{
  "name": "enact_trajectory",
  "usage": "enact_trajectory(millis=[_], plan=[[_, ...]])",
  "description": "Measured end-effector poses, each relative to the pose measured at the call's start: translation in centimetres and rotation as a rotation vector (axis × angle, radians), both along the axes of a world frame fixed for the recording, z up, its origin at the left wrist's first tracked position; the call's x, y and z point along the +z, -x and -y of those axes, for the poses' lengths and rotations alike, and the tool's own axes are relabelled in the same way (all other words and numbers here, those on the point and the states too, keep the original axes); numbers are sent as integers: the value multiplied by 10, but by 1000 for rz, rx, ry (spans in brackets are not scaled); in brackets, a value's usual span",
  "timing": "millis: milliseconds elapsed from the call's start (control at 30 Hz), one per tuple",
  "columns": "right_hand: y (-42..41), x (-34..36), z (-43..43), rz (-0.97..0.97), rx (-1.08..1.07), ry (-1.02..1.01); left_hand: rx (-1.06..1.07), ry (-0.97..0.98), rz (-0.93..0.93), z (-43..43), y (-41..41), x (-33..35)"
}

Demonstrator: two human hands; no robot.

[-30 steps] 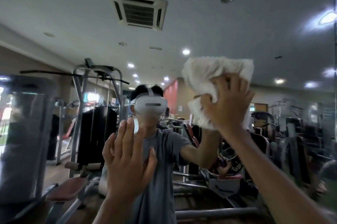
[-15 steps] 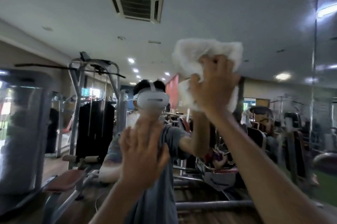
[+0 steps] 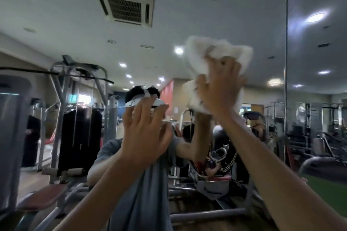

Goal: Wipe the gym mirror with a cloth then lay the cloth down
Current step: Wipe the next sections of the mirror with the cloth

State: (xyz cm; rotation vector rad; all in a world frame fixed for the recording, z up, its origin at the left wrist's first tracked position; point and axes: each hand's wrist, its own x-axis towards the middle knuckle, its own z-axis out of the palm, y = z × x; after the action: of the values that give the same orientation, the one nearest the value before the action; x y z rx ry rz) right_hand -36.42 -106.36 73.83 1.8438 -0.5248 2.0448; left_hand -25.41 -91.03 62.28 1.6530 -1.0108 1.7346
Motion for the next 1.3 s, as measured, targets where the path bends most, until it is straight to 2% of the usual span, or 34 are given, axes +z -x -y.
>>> enact_trajectory(millis=[133, 200, 267, 367, 433, 500, 633, 700, 767, 900, 1000, 1067, 1200, 1233, 1300], plan=[[2, -61, 10, -358, -3, 524, 81, 130, 69, 11, -10, -7], [25, -65, 41, -444, 11, 646, 104, 149, 75, 14, -12, -9], [41, -49, 67, -381, -11, 564, 147, 118, 92, 17, -11, -8], [38, -2, 58, -2, 59, 60, 198, 64, 120, 18, -10, -9], [18, 14, 33, 160, 67, -155, 214, 65, 102, 17, -11, -10], [0, 3, 13, 125, 35, -88, 197, 84, 77, 15, -14, -11], [9, -61, 23, -236, -10, 400, 148, 102, 65, 14, -15, -8], [34, -83, 54, -366, -17, 518, 142, 100, 71, 14, -14, -9], [64, -89, 88, -334, -40, 397, 148, 99, 79, 17, -13, -10], [88, -43, 108, -58, 45, -75, 123, 118, 62, 16, -12, -10], [61, -23, 77, 80, 31, -187, 102, 116, 56, 15, -13, -11], [37, -40, 56, 7, -20, -62, 96, 117, 61, 15, -15, -13], [32, -103, 53, -347, -42, 446, 88, 137, 91, 15, -19, -12], [42, -113, 65, -409, -23, 521, 92, 142, 87, 15, -18, -12], [69, -119, 98, -450, -37, 537, 109, 154, 64, 17, -15, -13]])
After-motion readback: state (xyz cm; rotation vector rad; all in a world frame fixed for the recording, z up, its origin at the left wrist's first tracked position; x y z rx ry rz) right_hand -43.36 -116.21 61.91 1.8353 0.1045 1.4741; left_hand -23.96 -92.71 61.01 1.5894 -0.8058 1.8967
